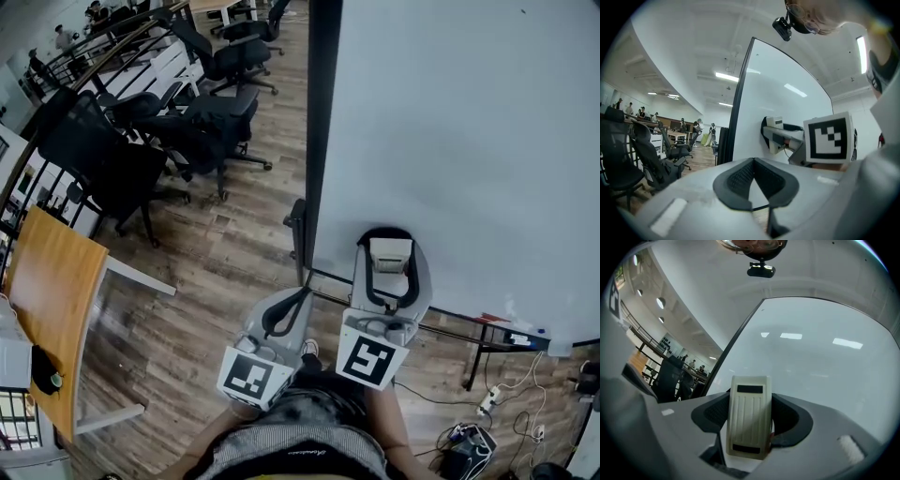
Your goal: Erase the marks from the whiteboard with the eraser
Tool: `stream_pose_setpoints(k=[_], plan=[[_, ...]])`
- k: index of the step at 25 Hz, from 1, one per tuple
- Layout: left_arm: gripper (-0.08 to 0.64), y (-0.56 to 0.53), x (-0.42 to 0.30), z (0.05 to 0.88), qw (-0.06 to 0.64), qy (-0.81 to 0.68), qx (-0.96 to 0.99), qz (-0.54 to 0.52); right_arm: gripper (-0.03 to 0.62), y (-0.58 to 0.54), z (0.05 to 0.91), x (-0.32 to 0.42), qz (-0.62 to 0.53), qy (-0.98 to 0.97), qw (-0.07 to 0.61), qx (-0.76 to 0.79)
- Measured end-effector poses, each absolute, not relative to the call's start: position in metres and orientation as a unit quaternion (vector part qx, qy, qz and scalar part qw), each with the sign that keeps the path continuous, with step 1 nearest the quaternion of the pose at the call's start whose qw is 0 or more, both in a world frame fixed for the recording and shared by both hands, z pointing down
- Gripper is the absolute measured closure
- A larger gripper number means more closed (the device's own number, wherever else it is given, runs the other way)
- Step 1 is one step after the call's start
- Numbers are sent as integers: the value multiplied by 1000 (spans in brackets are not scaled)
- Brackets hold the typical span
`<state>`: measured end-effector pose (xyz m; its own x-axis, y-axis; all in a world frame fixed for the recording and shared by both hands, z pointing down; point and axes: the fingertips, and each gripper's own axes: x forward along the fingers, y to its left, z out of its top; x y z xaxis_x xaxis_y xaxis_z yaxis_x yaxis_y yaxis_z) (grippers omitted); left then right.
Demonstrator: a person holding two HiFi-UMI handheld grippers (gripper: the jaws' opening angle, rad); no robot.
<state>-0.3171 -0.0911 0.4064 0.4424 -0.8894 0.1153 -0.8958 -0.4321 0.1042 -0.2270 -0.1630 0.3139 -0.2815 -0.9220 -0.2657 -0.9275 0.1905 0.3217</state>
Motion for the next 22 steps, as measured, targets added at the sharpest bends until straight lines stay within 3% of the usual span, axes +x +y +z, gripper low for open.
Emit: stream_pose_setpoints(k=[6, 22], plan=[[561, -93, -314, 405, 85, -532, 843, 19, 327, -166, 354, -227, 188, 775, -65, -600], [561, -91, -258, 401, 65, -502, 862, 25, 325, -155, 335, -165, 196, 765, -39, -612]])
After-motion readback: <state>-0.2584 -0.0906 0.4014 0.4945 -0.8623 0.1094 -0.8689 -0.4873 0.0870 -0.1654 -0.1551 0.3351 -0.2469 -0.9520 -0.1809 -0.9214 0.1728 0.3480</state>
